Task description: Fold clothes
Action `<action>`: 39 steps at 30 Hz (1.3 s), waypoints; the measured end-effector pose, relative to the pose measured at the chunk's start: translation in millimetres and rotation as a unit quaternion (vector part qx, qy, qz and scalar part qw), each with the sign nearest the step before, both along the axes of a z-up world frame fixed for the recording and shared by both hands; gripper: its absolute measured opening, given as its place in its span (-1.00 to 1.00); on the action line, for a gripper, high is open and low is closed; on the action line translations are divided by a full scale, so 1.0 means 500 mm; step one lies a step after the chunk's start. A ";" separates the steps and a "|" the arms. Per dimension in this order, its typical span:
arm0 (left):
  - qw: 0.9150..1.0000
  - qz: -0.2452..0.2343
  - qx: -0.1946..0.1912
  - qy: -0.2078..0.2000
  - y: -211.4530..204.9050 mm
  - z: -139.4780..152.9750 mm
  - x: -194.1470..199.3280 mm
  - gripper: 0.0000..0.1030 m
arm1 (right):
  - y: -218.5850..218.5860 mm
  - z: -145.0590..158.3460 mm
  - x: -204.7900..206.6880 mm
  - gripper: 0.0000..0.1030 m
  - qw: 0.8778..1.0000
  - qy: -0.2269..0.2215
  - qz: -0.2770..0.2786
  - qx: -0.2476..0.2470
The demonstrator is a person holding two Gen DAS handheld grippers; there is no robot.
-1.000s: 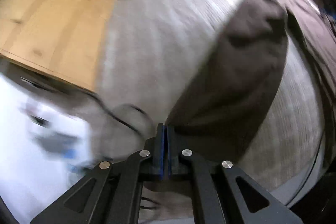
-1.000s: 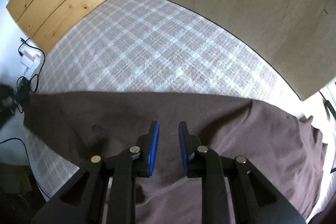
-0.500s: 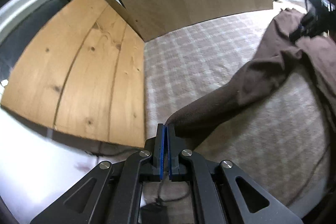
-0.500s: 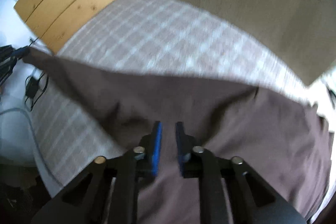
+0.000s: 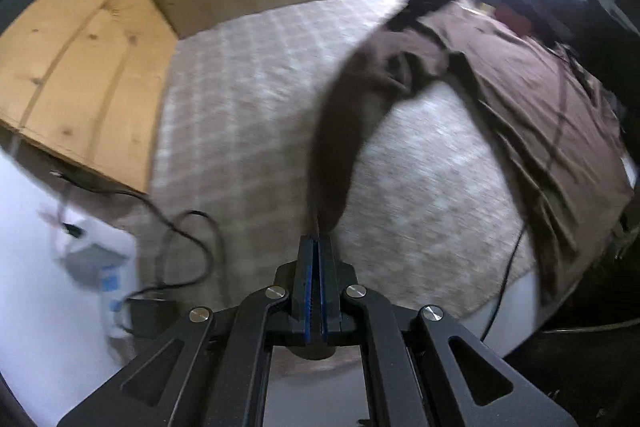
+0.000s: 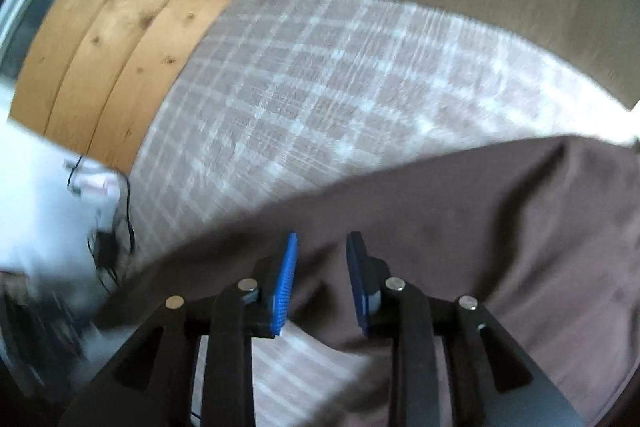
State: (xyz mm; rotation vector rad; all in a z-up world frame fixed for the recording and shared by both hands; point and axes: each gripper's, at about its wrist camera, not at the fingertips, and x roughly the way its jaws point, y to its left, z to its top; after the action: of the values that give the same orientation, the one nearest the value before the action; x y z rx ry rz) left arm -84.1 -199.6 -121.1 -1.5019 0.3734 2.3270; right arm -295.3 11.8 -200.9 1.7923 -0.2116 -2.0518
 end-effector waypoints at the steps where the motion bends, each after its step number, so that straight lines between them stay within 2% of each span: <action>1: 1.000 -0.008 0.003 0.000 0.009 -0.006 0.009 -0.96 | -0.009 -0.006 -0.008 -0.50 1.000 -0.016 -0.008 0.005; 3: 1.000 -0.025 -0.005 0.009 0.024 -0.014 0.022 -0.96 | -0.035 -0.023 -0.018 -0.50 0.998 -0.051 -0.026 0.017; 5: 0.999 -0.039 0.010 0.011 0.032 -0.015 0.033 -0.96 | -0.040 -0.028 -0.037 -0.50 0.996 -0.077 -0.048 0.015; 10: 0.997 -0.067 0.024 0.011 0.043 -0.025 0.062 -0.96 | -0.039 -0.025 -0.046 -0.50 0.993 -0.090 -0.077 0.030; 16: 0.996 -0.082 0.027 0.020 0.044 -0.024 0.080 -0.96 | -0.094 -0.069 -0.064 -0.50 0.987 -0.122 -0.077 0.065; 19: 0.995 -0.089 0.026 0.026 0.045 -0.019 0.086 -0.96 | -0.088 -0.080 -0.063 -0.52 0.985 -0.136 -0.098 0.041; 20: 0.995 -0.089 0.025 0.028 0.046 -0.017 0.088 -0.96 | -0.089 -0.073 -0.061 -0.59 0.987 -0.125 -0.093 0.040; 21: 0.995 -0.086 0.026 0.030 0.045 -0.012 0.088 -0.96 | -0.087 -0.065 -0.056 -0.82 0.989 -0.114 -0.086 0.046; 22: 0.996 -0.083 0.028 0.033 0.044 -0.006 0.088 -0.96 | -0.089 -0.057 -0.053 -0.85 0.990 -0.104 -0.077 0.053; 27: 0.996 -0.067 0.018 0.054 0.055 0.028 0.098 -0.96 | -0.060 0.005 -0.044 -0.89 0.997 -0.059 -0.057 0.013; 31: 0.995 -0.070 0.003 0.074 0.112 0.062 0.129 -0.96 | -0.006 0.044 -0.019 -0.90 0.998 -0.035 -0.043 -0.011; 32: 0.995 -0.069 -0.001 0.077 0.131 0.068 0.138 -0.96 | 0.011 0.055 -0.012 -0.90 0.999 -0.030 -0.039 -0.017; 35: 0.994 -0.063 -0.011 0.085 0.198 0.086 0.174 -0.96 | 0.143 0.111 0.027 -0.90 0.998 -0.025 -0.032 -0.045; 39: 0.995 -0.050 -0.020 0.081 0.290 0.090 0.222 -0.96 | 0.199 0.123 0.060 -0.90 0.997 -0.023 -0.009 -0.068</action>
State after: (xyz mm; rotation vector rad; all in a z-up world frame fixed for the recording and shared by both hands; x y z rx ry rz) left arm 26.8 -54.4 -76.1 -1.2838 0.5262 2.3814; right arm -265.4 111.1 -139.3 1.7605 -0.3735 -1.9598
